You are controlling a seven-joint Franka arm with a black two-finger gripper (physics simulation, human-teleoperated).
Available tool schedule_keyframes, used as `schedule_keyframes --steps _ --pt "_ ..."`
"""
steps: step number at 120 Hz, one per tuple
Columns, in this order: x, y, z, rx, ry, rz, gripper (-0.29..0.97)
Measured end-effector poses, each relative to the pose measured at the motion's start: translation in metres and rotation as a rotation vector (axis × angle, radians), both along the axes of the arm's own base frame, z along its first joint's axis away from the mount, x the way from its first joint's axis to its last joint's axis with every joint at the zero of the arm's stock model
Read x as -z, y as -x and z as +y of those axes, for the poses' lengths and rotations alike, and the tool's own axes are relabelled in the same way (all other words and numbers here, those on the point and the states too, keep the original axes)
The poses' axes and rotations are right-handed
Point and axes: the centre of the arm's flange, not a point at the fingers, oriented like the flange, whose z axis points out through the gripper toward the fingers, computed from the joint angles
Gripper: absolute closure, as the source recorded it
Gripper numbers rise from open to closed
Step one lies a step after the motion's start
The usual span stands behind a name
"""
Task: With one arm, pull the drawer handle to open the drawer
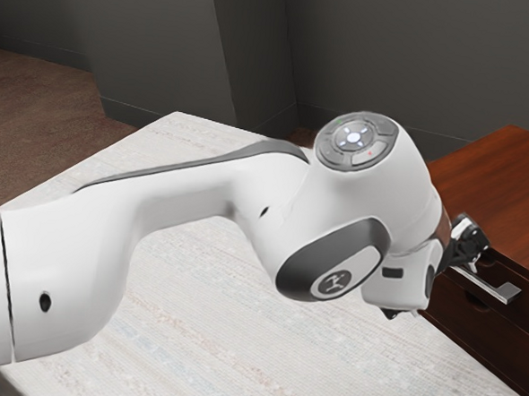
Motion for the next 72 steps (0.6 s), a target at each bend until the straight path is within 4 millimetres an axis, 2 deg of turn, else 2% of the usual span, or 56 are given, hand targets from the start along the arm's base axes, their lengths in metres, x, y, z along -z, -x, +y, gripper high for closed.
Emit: schedule_keyframes --steps 43,72 --pt "0.008 0.003 0.006 -0.004 -0.005 0.014 -0.01" --pt "0.004 0.019 0.016 -0.002 0.004 0.028 0.00"
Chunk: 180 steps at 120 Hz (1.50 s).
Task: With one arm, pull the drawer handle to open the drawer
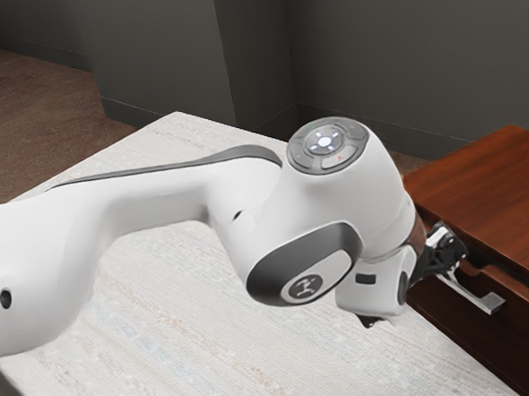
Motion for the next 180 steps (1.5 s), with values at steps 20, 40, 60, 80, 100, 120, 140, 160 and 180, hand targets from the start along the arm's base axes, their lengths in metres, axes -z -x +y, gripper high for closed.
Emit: schedule_keyframes --steps 20,40,60,80,100,120,140,160,180 --pt "-0.003 0.014 0.009 0.001 0.010 0.012 0.00" --pt "-0.007 0.026 0.019 -0.005 0.025 0.021 0.01" --pt "-0.011 0.040 0.024 0.002 0.036 0.028 0.03" --pt "-0.016 0.057 0.026 0.016 0.050 0.033 0.07" --pt "-0.020 0.082 0.009 0.069 0.060 0.038 0.09" --pt "-0.018 0.088 0.015 0.069 0.061 0.046 0.05" --pt "-0.022 0.094 0.025 0.064 0.069 0.046 0.06" --pt "-0.018 0.100 0.029 0.068 0.062 0.055 0.01" --pt "-0.021 0.107 0.034 0.073 0.053 0.054 0.02"
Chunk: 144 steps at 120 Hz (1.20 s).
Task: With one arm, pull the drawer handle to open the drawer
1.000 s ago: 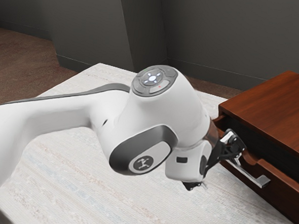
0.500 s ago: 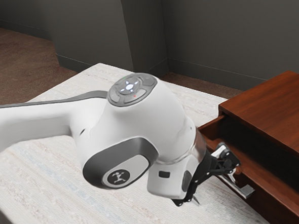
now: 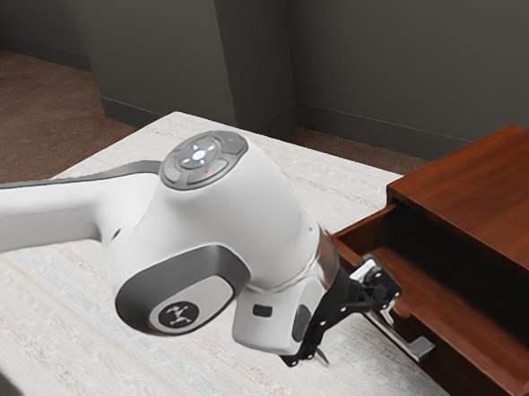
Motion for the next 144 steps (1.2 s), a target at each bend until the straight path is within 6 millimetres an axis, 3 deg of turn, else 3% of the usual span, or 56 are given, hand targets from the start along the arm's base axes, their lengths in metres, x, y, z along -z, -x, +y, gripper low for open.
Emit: schedule_keyframes --steps 49,94,120,144 --pt "-0.010 0.022 0.002 0.036 -0.120 0.036 0.00" --pt "-0.005 0.036 0.008 0.034 -0.196 0.085 0.00" --pt "-0.006 0.039 0.011 0.025 -0.210 0.092 0.05" --pt "-0.018 0.042 0.016 0.014 -0.195 0.080 0.16"
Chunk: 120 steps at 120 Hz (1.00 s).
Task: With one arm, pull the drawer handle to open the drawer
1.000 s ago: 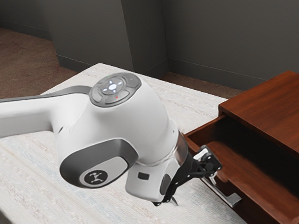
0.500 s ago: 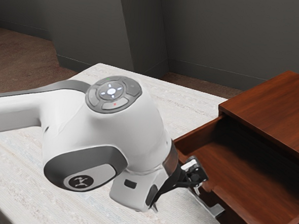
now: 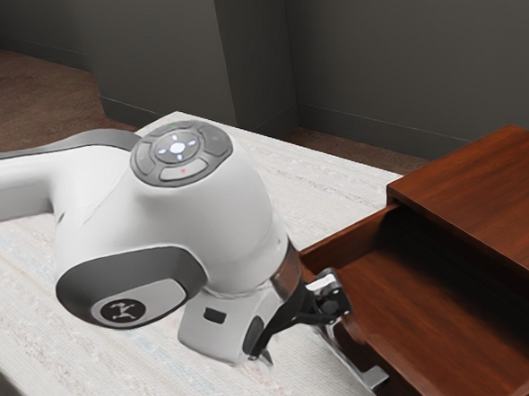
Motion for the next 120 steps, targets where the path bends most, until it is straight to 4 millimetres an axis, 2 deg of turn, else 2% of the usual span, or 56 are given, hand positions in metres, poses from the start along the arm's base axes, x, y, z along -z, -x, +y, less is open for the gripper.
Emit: schedule_keyframes --steps 20,50,67,84,98,108,120 --pt "-0.013 0.004 0.005 -0.005 0.020 -0.016 0.09" --pt "-0.061 0.016 0.022 -0.032 0.063 -0.047 0.03" --pt "-0.093 0.014 0.033 -0.069 0.087 -0.055 0.01" --pt "-0.125 0.001 0.069 -0.180 0.128 -0.049 0.01" --pt "-0.136 -0.009 0.098 -0.290 0.149 -0.027 0.00" --pt "-0.146 -0.016 0.131 -0.401 0.183 -0.008 0.00" --pt "-0.149 -0.022 0.183 -0.584 0.227 0.018 0.00"
